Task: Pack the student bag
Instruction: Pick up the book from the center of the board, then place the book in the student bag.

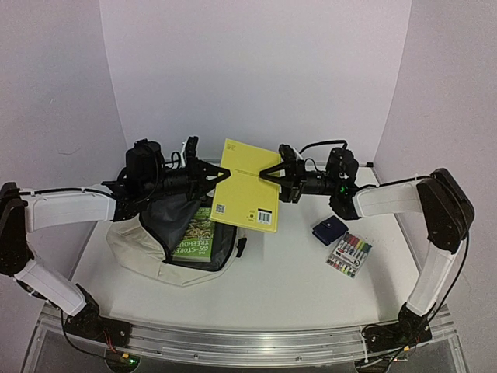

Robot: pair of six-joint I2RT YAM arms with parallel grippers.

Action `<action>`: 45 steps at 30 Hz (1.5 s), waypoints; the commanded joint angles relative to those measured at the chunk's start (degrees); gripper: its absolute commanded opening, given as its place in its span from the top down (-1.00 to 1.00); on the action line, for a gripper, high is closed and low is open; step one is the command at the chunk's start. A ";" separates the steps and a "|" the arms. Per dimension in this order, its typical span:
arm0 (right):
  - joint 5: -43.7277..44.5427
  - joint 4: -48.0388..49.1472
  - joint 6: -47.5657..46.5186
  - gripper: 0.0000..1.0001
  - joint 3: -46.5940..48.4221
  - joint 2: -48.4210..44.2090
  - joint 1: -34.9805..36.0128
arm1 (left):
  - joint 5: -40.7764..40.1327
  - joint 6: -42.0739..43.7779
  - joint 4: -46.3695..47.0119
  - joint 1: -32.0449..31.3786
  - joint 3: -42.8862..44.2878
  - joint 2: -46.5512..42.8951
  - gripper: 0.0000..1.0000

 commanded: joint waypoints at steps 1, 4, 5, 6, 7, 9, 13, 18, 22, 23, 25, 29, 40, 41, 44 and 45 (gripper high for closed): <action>-3.43 8.99 3.50 0.10 -0.27 -1.20 2.59 | -3.04 -2.89 6.11 2.23 -0.37 0.14 1.00; -2.73 9.05 3.57 0.30 -0.89 -1.39 2.93 | -2.41 -3.20 5.68 2.61 -0.27 0.23 0.99; -2.42 9.05 3.71 0.36 -0.92 -1.37 3.05 | -2.06 -3.18 5.43 2.61 -0.06 0.50 1.00; -2.13 9.05 3.94 0.44 -0.87 -1.33 3.18 | -1.68 -3.14 5.16 2.59 0.13 0.79 1.00; -1.84 9.05 4.42 0.57 -0.71 -1.20 3.27 | -1.37 -2.93 4.53 2.58 0.27 0.97 1.00; -1.14 9.13 5.40 0.84 -0.29 -0.88 3.29 | -1.85 -1.68 1.90 2.67 0.63 0.72 0.87; 0.69 9.04 6.31 1.00 -0.54 -0.50 3.23 | -8.74 5.66 -15.81 2.87 4.59 -2.46 0.04; 2.38 8.42 5.33 1.00 -1.50 2.76 3.23 | -26.16 14.41 -45.51 2.93 10.58 -7.12 -0.55; 4.29 7.36 5.38 1.00 -0.83 8.45 3.23 | -36.98 18.30 -63.29 3.00 15.74 -4.68 -0.64; 4.98 6.78 5.70 1.00 -0.39 9.77 3.23 | -38.70 19.02 -65.33 2.95 16.26 -3.50 -0.64; 6.27 5.13 6.17 1.00 0.95 12.88 3.23 | -41.02 19.98 -68.33 2.89 17.22 -1.36 -0.60; 7.34 1.41 5.27 1.00 3.71 16.69 4.10 | -41.04 22.43 -69.41 2.86 17.91 3.06 -0.53; 11.70 -19.55 -6.38 1.00 12.93 19.66 6.13 | -45.85 29.71 -71.72 -0.95 24.78 16.27 -0.43; 11.73 -20.03 -6.71 1.00 13.62 20.31 6.18 | -46.38 30.06 -71.95 -1.10 25.45 17.68 -0.43; 11.57 -21.00 -6.84 1.00 15.89 22.13 6.53 | -49.05 30.35 -73.76 -1.99 27.75 21.67 -0.43; 11.56 -21.07 -6.69 1.00 16.40 22.75 6.81 | -49.69 30.21 -74.27 -2.09 28.47 22.70 -0.43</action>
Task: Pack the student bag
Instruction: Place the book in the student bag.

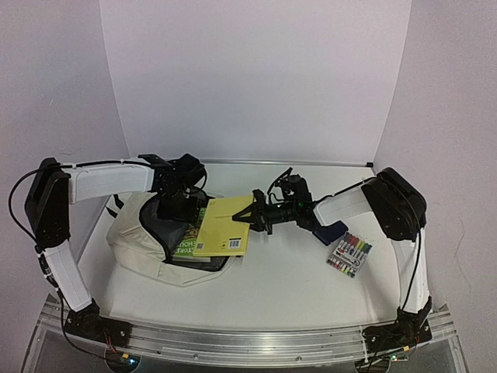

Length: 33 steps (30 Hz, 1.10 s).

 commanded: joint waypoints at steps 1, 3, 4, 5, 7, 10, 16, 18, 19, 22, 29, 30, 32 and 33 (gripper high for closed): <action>-0.40 1.20 -1.45 1.00 4.48 2.53 0.87 | -5.47 1.68 -3.59 -0.68 4.76 4.42 -0.40; -0.23 1.19 -1.32 1.00 5.30 3.52 1.53 | -6.32 1.29 -4.40 -0.65 5.65 5.85 -0.35; -0.12 1.18 -1.30 1.00 5.67 3.99 1.93 | -6.75 1.20 -4.87 -0.64 6.02 6.58 -0.31; 0.01 1.19 -1.30 1.00 5.95 4.40 2.19 | -7.41 1.06 -5.74 -0.64 6.43 7.54 -0.27; 0.27 1.17 -1.53 1.00 6.84 5.26 2.50 | -8.39 0.56 -7.10 -0.64 7.38 8.92 -0.18; 0.36 1.22 -1.57 1.00 7.82 6.27 2.73 | -9.31 0.19 -7.64 -0.64 7.60 9.77 0.09; 0.27 1.43 -1.21 1.00 8.52 7.08 3.69 | -8.05 1.27 -5.53 -0.66 7.04 6.64 0.81; 0.44 1.68 -1.15 1.00 9.43 7.83 3.99 | -6.60 2.13 -4.30 -0.72 6.96 4.99 0.98; 0.54 1.78 -0.93 1.00 10.11 8.34 4.07 | -5.54 2.58 -3.52 -0.73 6.81 3.97 1.00; 0.86 4.53 1.19 1.00 12.27 10.40 4.35 | -2.59 3.54 -1.07 -0.72 6.12 0.43 0.99; 2.96 7.98 4.86 1.00 18.57 15.60 6.70 | 2.47 4.22 1.23 -0.73 6.54 -2.51 0.99; 3.14 7.95 4.82 1.00 19.80 16.46 7.12 | 3.30 4.18 1.73 -0.73 6.40 -2.74 1.00; 3.95 7.17 4.72 1.00 22.10 17.98 8.11 | 4.49 4.12 2.46 -0.73 6.24 -2.98 0.99; 4.25 6.41 4.46 1.00 23.15 18.69 8.44 | 5.01 4.15 2.85 -0.73 6.15 -3.03 1.00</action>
